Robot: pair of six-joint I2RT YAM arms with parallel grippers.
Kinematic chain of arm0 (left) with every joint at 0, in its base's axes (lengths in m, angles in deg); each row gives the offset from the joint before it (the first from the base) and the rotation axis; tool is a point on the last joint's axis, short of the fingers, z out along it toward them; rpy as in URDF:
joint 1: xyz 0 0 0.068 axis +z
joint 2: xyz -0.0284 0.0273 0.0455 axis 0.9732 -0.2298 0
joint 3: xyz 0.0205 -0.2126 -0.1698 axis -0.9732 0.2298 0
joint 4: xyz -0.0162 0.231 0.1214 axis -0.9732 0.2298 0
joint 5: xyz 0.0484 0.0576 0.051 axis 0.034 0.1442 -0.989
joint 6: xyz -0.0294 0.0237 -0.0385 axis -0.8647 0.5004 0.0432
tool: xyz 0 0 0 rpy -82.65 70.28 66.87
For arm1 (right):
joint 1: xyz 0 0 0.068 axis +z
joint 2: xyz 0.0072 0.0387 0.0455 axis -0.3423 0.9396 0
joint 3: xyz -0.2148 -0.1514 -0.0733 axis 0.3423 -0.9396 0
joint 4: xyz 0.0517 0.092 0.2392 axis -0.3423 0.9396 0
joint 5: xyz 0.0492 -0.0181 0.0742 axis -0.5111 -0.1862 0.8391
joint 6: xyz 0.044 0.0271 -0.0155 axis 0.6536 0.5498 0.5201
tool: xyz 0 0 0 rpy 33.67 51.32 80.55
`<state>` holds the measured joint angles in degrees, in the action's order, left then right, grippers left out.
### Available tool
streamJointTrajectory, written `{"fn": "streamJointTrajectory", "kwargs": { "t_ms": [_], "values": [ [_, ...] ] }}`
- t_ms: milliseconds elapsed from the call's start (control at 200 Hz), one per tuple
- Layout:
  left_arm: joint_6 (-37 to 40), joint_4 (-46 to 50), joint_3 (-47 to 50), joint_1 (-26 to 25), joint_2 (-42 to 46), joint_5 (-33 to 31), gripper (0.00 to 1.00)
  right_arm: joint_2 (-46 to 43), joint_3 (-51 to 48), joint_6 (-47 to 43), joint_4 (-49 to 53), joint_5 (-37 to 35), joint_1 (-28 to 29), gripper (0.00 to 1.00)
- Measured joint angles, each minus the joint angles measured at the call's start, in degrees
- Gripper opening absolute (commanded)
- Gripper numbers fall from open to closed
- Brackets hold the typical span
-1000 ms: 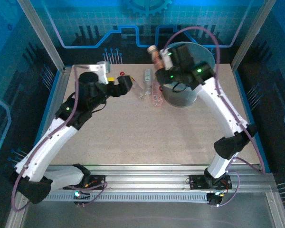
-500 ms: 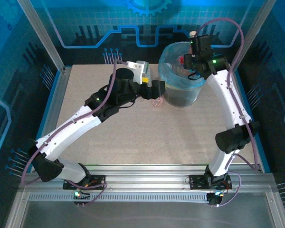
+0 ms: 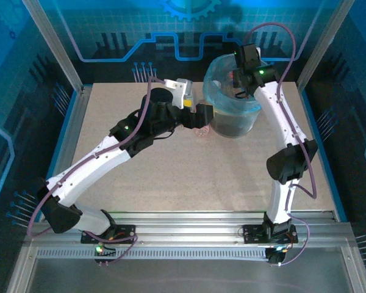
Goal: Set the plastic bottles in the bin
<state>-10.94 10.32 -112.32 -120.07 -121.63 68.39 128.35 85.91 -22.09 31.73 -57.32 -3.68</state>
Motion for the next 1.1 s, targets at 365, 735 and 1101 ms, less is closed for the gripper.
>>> {"fn": "streamJointTrajectory", "kwargs": {
  "t_ms": [365, 735, 1101],
  "values": [
    [0.0, -0.1, 0.7, 0.0, 0.1, -0.2, 0.94, 0.0, 0.1, -1.3, 0.0, -1.7, 0.3, 0.81],
    [0.0, 0.0, 2.4, 0.0, 0.6, -1.4, 0.94, 4.3, 9.0, -1.6, -0.7, 2.6, 0.8, 0.79],
    [2.2, 0.5, 2.1, 0.0, 0.6, -3.4, 0.97, 15.2, 26.8, 2.1, -5.8, 8.9, 0.4, 0.83]
  ]
}}
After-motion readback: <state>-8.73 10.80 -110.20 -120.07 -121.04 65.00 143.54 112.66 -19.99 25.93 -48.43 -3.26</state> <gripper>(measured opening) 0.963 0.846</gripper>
